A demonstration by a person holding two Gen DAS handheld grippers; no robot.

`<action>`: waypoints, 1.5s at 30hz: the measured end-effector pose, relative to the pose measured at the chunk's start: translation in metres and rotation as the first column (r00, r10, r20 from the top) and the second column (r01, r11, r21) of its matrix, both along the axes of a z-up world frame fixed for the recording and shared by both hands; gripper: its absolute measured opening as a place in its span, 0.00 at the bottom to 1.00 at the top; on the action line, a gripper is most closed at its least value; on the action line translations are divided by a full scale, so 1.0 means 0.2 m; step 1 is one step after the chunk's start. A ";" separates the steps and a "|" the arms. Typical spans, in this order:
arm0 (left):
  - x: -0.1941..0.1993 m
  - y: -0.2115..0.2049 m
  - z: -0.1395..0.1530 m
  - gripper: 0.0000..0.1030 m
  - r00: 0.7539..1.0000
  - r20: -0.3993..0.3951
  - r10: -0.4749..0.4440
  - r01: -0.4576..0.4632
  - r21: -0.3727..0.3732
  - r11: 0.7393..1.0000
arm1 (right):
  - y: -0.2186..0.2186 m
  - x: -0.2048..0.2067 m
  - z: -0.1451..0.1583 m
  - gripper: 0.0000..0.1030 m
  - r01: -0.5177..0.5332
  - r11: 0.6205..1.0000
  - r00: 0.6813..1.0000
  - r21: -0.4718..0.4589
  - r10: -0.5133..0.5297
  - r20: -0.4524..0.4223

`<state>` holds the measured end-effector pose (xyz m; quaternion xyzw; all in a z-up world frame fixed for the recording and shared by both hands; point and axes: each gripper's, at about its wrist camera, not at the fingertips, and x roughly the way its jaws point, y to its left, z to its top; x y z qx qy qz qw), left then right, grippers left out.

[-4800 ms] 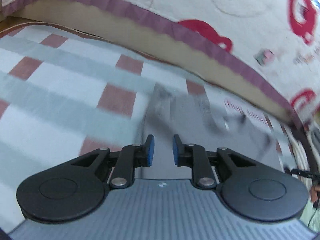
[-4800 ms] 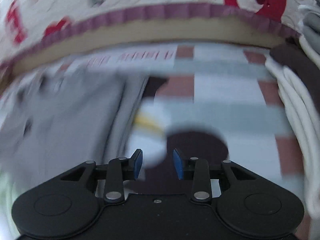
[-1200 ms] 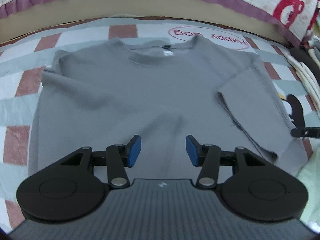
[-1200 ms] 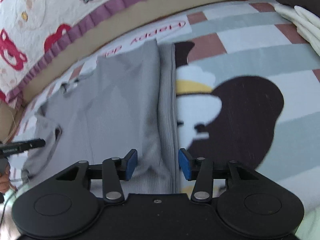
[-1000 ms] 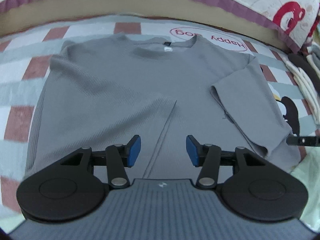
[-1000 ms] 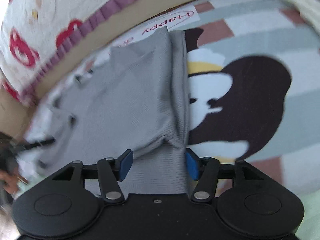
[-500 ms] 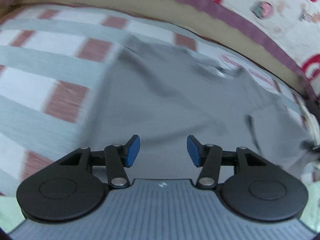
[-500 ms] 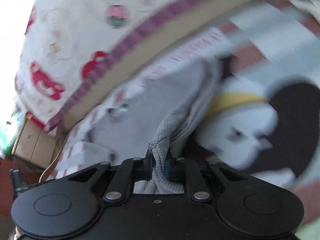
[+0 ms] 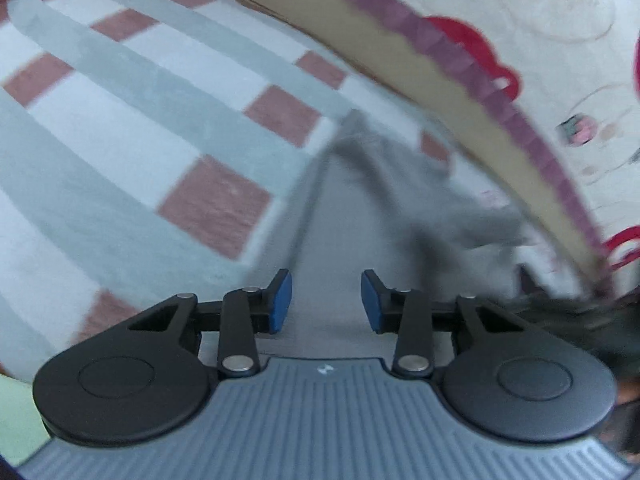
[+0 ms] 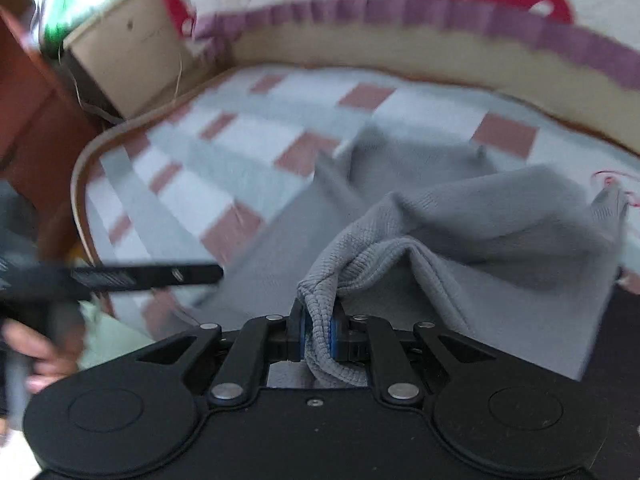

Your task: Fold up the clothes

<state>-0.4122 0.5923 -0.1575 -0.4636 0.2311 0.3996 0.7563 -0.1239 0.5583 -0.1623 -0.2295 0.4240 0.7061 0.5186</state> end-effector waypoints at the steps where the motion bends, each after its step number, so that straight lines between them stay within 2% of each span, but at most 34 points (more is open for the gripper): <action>1: -0.01 0.00 0.00 0.36 0.999 0.041 -0.007 0.007 -0.011 1.000 | -0.01 0.00 -0.02 0.13 0.009 1.000 1.000 -0.001 -0.009 -0.015; 6: 0.04 0.01 -0.02 0.38 0.978 0.199 -0.055 0.068 -0.060 0.996 | -0.06 0.03 0.01 0.13 0.020 0.999 0.997 0.045 -0.017 -0.071; 8: 0.09 -0.01 -0.02 0.40 0.974 0.204 -0.096 0.111 -0.063 0.992 | -0.08 0.06 0.03 0.13 0.011 0.998 0.989 0.055 -0.003 -0.149; 10: 0.13 -0.03 -0.01 0.40 0.980 0.156 -0.122 0.131 -0.050 0.990 | -0.10 0.09 0.03 0.14 -0.007 0.999 0.960 0.038 0.017 -0.281; 11: 0.14 -0.04 0.00 0.40 0.984 0.127 -0.123 0.129 -0.038 0.991 | -0.11 0.09 0.01 0.14 -0.008 0.999 0.953 0.031 0.017 -0.302; 16: 0.11 0.01 -0.08 0.40 0.989 0.134 -0.068 0.088 -0.145 0.986 | -0.12 0.04 -0.13 0.15 0.044 0.999 0.959 -0.001 -0.043 -0.280; 19: 0.11 0.01 -0.09 0.41 0.989 0.134 -0.068 0.088 -0.148 0.985 | -0.15 -0.02 -0.13 0.27 0.049 0.998 0.970 0.032 -0.040 -0.241; 20: 0.11 0.01 -0.09 0.41 0.987 0.140 -0.073 0.095 -0.154 0.983 | -0.18 -0.04 -0.10 0.37 0.046 0.998 0.974 0.047 -0.035 -0.225; 24: 0.14 0.00 -0.10 0.44 0.985 0.143 -0.099 0.122 -0.163 0.979 | -0.44 -0.02 0.05 0.57 0.055 0.987 0.983 0.151 -0.027 -0.180; 27: 0.15 -0.01 -0.08 0.45 0.989 0.113 -0.097 0.111 -0.130 0.985 | -0.67 0.03 0.11 0.58 0.042 0.975 0.998 0.220 -0.033 -0.047; 30: 0.16 -0.01 -0.04 0.47 0.992 0.086 -0.087 0.095 -0.087 0.992 | -0.80 0.11 0.07 0.58 0.034 0.981 0.994 0.190 -0.053 0.096; 31: 0.17 -0.02 -0.03 0.53 0.991 0.093 -0.097 0.104 -0.076 0.992 | -0.84 0.14 0.06 0.58 0.051 0.983 0.991 0.177 -0.072 0.114; 37: 0.26 -0.06 0.05 0.61 0.980 0.128 -0.155 0.157 -0.004 0.988 | -0.92 0.18 -0.01 0.58 0.067 0.988 0.986 0.140 -0.087 0.142; 40: 0.37 -0.04 -0.01 0.64 0.986 0.009 -0.165 0.165 -0.028 0.986 | -0.89 0.12 -0.02 0.59 0.029 0.988 0.983 0.150 -0.055 0.173; 42: 0.44 -0.04 -0.05 0.64 0.981 -0.079 -0.178 0.176 -0.038 0.984 | -0.86 0.08 -0.03 0.60 0.016 0.988 0.981 0.154 -0.046 0.191; 43: 0.47 -0.05 -0.07 0.64 0.978 -0.089 -0.189 0.186 -0.042 0.982 | -0.85 0.07 -0.04 0.60 0.022 0.988 0.979 0.151 -0.051 0.196; 45: 0.50 -0.07 -0.10 0.55 0.974 -0.098 -0.205 0.202 -0.037 0.979 | -0.84 0.07 -0.07 0.60 0.032 0.990 0.977 0.141 -0.061 0.202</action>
